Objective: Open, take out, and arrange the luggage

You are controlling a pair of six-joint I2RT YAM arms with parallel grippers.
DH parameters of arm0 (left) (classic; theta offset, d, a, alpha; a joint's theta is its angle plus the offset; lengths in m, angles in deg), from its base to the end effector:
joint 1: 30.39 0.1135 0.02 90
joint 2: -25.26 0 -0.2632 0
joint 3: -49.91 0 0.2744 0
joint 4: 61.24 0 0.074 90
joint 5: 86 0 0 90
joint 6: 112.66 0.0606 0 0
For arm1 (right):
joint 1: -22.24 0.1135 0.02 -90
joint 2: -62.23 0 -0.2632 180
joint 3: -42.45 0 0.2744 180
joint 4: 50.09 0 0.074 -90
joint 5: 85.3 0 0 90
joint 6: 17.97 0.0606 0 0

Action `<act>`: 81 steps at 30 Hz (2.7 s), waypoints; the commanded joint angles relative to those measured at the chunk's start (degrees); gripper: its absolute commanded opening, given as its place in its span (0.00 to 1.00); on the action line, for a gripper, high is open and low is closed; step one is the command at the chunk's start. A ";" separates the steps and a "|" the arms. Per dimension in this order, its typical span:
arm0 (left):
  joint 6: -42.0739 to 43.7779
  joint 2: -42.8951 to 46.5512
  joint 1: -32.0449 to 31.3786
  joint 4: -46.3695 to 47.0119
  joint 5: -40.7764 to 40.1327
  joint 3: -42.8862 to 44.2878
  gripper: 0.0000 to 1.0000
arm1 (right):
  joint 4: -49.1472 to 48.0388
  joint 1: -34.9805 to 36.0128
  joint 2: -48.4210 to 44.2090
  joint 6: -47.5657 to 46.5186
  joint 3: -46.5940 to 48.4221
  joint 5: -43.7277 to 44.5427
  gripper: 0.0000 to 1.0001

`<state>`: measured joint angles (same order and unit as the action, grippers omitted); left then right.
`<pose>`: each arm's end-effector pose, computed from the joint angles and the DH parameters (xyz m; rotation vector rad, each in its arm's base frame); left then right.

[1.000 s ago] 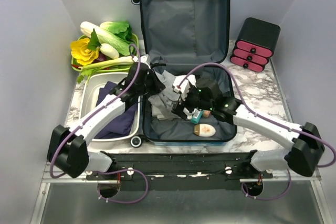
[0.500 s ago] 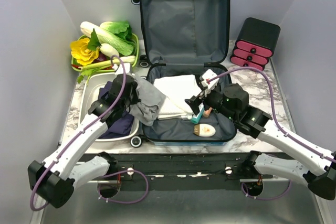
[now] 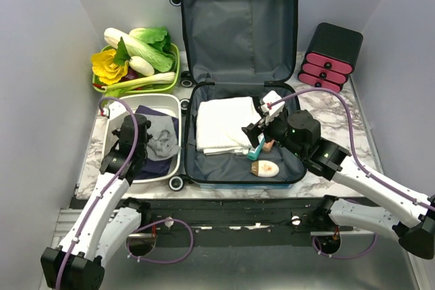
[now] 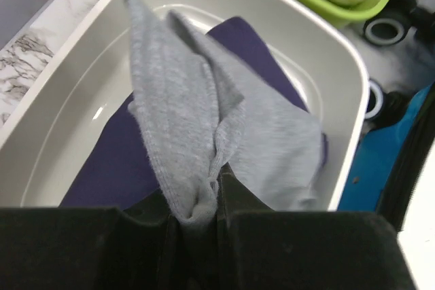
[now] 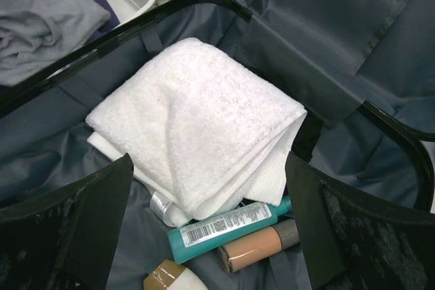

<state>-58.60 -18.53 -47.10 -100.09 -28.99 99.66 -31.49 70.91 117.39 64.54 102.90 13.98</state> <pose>0.2085 -0.0281 0.2563 -0.6577 1.9353 0.0486 0.1877 0.1986 0.3240 -0.7500 1.6529 0.3663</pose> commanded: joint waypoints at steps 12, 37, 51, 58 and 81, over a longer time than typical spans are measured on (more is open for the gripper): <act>-26.98 -13.05 2.12 -15.53 -9.98 27.36 0.00 | -2.29 0.11 -2.51 0.98 -1.76 4.60 1.00; -63.44 -29.69 -0.60 -28.96 -15.34 26.53 0.00 | -3.34 0.12 -2.34 -0.78 -2.81 2.24 1.00; -82.80 -22.84 -11.06 -41.99 -12.37 13.77 0.05 | -2.73 0.11 -1.02 0.98 -2.72 0.39 1.00; -75.07 -18.62 -14.31 -36.45 -6.31 8.50 0.79 | -2.81 0.11 -0.66 1.33 -2.73 -0.05 1.00; -28.58 -0.12 -15.83 -17.46 -3.75 12.27 0.99 | -1.85 0.11 3.37 5.11 -1.32 2.76 1.00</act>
<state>-97.22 -10.16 -65.55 -121.31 -32.70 111.53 -33.30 70.91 118.48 66.49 100.60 14.30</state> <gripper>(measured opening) 0.988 0.998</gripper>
